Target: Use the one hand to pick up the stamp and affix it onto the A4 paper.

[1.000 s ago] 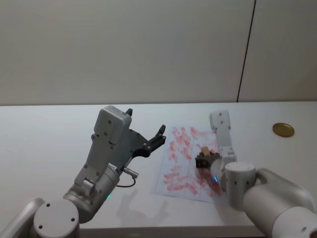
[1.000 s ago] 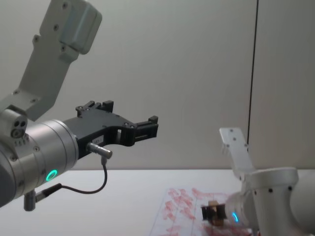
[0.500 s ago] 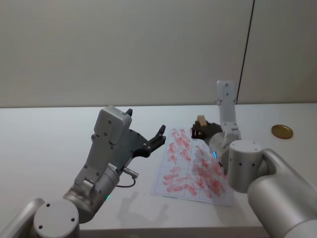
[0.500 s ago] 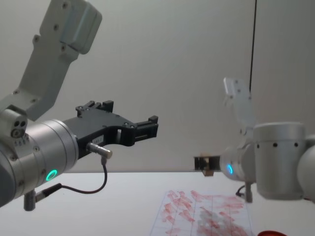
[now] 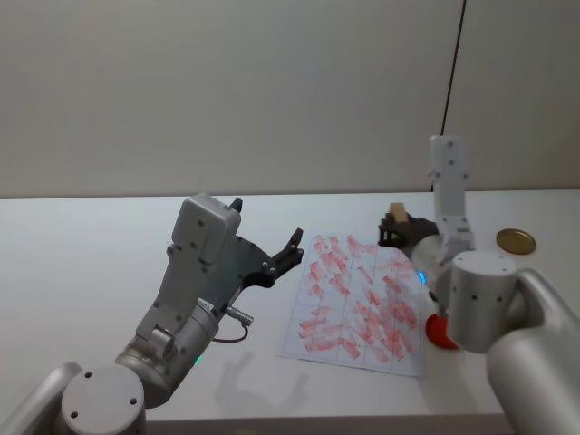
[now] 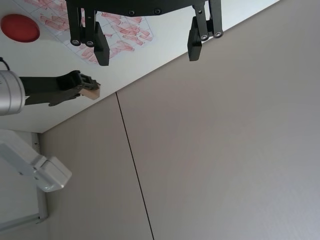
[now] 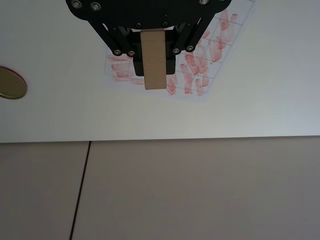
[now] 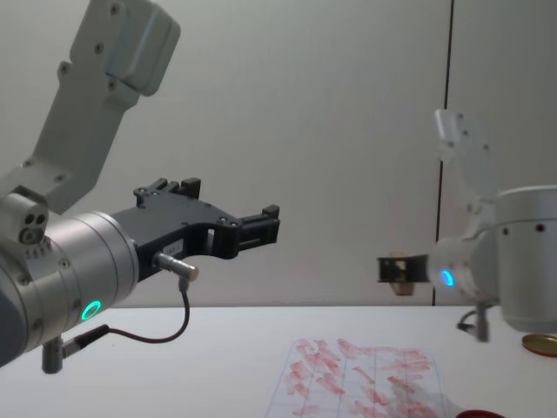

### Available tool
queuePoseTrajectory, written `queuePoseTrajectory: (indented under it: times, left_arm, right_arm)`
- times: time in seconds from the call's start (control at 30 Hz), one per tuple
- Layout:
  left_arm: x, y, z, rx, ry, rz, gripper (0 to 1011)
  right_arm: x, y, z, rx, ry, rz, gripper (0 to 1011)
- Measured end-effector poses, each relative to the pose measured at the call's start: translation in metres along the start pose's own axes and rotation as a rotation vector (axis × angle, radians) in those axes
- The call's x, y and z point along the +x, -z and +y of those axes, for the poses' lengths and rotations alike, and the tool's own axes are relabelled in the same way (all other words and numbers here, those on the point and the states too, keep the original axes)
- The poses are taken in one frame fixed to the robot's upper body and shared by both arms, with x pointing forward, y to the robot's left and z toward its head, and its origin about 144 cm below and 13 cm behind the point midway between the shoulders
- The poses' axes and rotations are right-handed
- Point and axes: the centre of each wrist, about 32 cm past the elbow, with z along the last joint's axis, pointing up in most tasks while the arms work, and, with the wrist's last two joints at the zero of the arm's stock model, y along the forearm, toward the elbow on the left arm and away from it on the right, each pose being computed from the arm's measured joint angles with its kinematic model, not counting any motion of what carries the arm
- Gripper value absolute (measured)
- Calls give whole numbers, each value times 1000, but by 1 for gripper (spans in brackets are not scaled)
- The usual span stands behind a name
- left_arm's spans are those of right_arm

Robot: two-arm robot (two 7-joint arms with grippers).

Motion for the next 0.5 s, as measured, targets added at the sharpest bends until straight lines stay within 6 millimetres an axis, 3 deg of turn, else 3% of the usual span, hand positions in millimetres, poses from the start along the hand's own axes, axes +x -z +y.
queuePoseTrajectory:
  times: [0.5]
  left_arm:
    - [0, 0, 0, 0, 0, 0, 993]
  right_arm:
    - [32, 21, -19, -100, 68, -33, 221]
